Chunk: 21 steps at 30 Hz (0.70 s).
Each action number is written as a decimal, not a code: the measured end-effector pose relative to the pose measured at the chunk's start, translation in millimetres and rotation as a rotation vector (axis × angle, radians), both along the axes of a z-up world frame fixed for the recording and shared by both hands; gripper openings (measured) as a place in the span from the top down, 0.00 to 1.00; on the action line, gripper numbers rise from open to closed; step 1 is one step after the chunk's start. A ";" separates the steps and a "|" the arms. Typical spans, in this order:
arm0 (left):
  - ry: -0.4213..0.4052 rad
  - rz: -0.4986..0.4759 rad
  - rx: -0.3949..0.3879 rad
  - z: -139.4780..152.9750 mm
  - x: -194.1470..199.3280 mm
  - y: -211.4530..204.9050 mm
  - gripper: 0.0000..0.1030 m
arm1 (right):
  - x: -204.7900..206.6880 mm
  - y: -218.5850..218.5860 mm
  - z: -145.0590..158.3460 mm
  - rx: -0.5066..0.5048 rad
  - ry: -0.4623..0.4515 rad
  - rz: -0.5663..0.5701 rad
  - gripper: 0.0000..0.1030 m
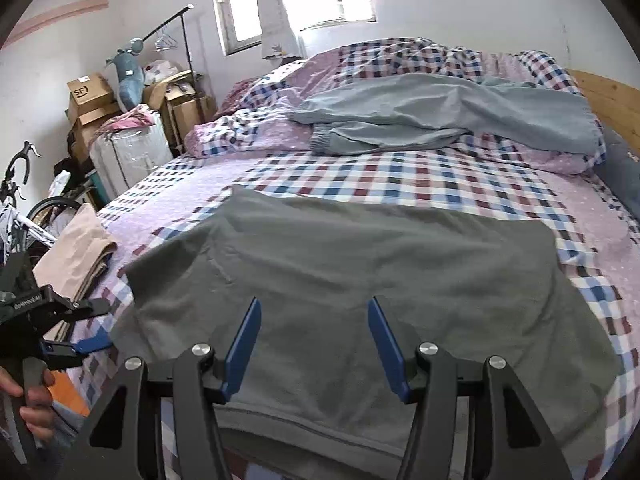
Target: Fold clothes
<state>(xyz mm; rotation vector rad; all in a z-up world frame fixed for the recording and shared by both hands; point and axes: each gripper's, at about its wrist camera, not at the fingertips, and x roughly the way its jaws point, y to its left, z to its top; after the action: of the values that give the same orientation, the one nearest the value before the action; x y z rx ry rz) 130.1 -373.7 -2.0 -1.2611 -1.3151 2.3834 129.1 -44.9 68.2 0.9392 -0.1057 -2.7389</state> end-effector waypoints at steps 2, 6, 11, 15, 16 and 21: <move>-0.011 -0.005 0.038 -3.9 0.5 -0.5 0.24 | 0.2 -7.7 -0.7 0.002 0.009 0.031 0.42; -0.013 0.000 0.127 -8.2 -1.0 -2.7 0.22 | 2.9 -31.5 -4.1 0.049 0.034 0.108 0.42; 0.023 -0.021 0.198 -5.1 -8.1 -0.8 0.22 | 11.3 -67.1 -12.7 0.127 0.069 0.225 0.42; 0.086 -0.037 0.199 9.4 -11.4 1.4 0.22 | 21.7 -95.3 -21.8 0.211 0.112 0.316 0.42; 0.099 -0.037 0.202 12.4 -11.3 0.6 0.22 | 25.1 -102.5 -24.3 0.235 0.126 0.339 0.42; 0.126 -0.041 0.243 17.1 -15.1 -4.5 0.22 | 38.4 -134.6 -37.0 0.315 0.181 0.435 0.42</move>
<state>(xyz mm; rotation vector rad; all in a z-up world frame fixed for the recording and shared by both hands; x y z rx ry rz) 115.0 -378.3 15.1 -1.0423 -1.4703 2.1570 167.5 -179.5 31.1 0.6782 0.5147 -2.4483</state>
